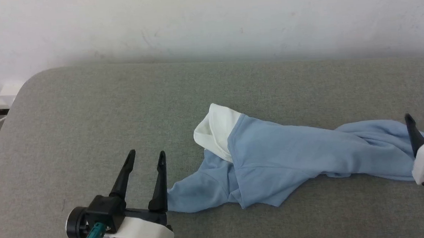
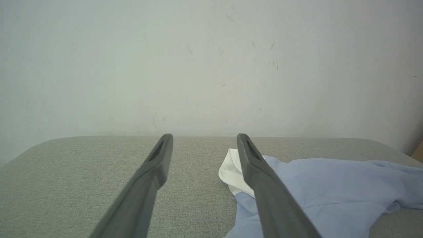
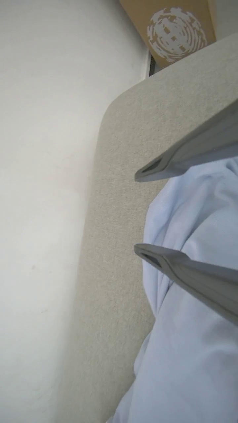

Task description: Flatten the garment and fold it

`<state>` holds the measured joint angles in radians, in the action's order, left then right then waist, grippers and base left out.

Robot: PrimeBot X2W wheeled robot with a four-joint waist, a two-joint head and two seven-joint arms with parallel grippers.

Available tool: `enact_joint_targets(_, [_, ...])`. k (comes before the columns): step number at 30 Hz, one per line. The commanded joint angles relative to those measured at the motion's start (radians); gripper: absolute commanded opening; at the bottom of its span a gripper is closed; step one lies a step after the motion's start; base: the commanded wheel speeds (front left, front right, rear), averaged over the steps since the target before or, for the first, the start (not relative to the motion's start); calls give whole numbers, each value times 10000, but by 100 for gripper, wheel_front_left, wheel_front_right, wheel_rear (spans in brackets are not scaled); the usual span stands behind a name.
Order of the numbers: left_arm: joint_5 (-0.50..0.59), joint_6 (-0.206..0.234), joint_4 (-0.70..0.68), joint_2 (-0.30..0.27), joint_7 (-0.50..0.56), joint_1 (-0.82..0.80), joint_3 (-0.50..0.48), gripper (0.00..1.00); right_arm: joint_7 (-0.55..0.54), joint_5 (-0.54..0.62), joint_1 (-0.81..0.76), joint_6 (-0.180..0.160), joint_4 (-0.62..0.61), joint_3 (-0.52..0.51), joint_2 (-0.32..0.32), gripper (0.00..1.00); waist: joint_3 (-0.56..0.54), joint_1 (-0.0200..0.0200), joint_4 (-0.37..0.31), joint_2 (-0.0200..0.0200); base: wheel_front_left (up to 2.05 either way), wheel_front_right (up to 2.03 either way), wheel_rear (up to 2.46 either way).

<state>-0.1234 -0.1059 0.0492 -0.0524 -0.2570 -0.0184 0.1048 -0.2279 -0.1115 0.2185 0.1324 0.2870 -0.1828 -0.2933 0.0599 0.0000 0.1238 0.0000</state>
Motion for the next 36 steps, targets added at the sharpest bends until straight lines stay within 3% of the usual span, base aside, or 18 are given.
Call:
enact_joint_targets(1, [-55, -34, 33, 21, -47, -16, -30, 100, 273, -245, -98, -17, -511, 225, 51, 100, -98, 0, -72, 0, 0, 0, 0])
enact_joint_targets(6, [-101, -31, 29, 21, -47, 65, 16, 100, 71, -815, -779, -17, -1870, 1510, 46, 100, -237, 0, -70, 0, 0, 0, 0])
enact_joint_targets(11, [-129, -52, 103, 21, -47, 42, 131, 100, -1084, -1763, -1104, -17, -2982, 3840, -519, 100, -191, 0, 174, 0, 0, 0, 0])
enact_joint_targets(15, [-183, -43, 134, 21, -47, -5, 216, 100, -2231, -2583, -864, -17, -3134, 5678, -1040, 100, -20, 0, 488, 0, 0, 0, 0])
enact_joint_targets(23, [-400, 48, 251, 22, -47, -211, 477, 100, -2948, -3390, 553, -17, -1835, 7979, -1527, 100, 578, 0, 1217, 0, 0, 0, 0])
enact_joint_targets(35, [-601, 225, 351, 22, -47, -501, 708, 100, -2836, -3992, 1701, -17, 486, 9519, -1713, 100, 1008, 0, 1818, 0, 0, 0, 0])
enact_joint_targets(36, [-604, 239, 362, 22, -47, -496, 708, 100, -2807, -4052, 1735, -17, 617, 9624, -1715, 89, 989, 0, 1816, 0, 0, 0, 0])
